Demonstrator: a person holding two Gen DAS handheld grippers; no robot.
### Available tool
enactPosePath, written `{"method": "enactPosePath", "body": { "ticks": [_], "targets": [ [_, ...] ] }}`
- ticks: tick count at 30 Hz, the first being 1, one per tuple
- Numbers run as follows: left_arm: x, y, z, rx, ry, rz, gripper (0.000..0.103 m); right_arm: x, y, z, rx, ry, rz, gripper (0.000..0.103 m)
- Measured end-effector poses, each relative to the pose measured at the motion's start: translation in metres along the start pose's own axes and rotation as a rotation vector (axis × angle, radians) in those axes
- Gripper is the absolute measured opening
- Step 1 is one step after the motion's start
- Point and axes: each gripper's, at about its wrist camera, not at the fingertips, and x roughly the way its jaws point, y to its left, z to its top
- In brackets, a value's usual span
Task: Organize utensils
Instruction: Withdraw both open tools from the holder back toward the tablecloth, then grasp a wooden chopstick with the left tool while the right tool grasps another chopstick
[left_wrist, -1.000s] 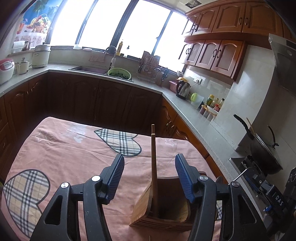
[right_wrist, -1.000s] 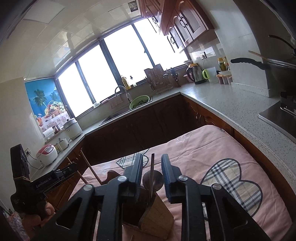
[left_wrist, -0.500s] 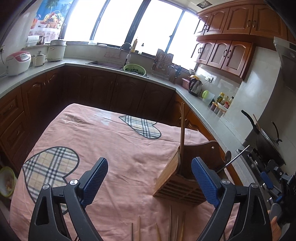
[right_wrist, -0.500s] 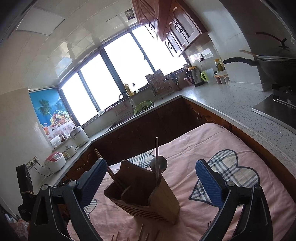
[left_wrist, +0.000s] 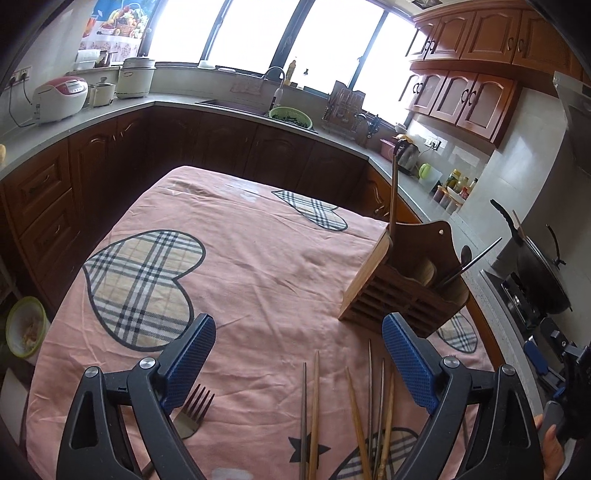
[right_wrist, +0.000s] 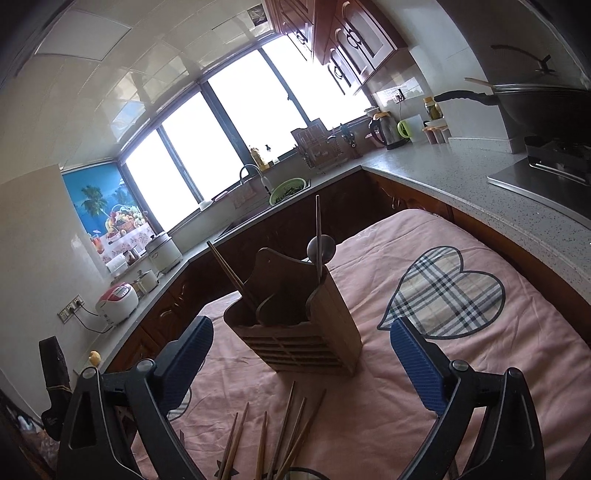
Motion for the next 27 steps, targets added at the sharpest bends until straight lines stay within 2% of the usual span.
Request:
{"method": "enactPosePath", "body": {
  "ticks": [10,17,27],
  "targets": [
    [-0.01,0.01,-0.028,0.019,0.059,0.029,0.092,-0.001,0.005,-0.038,-0.005,0.085,-0.016,0.098],
    [-0.005,0.013,-0.031,0.039,0.086,0.051,0.092,0.008,0.008,-0.057,-0.01,0.142,-0.018,0.099],
    [0.017,0.005,-0.029,0.081,0.13,0.065,0.092,0.02,0.015,-0.064,-0.038,0.18,-0.021,0.099]
  ]
}}
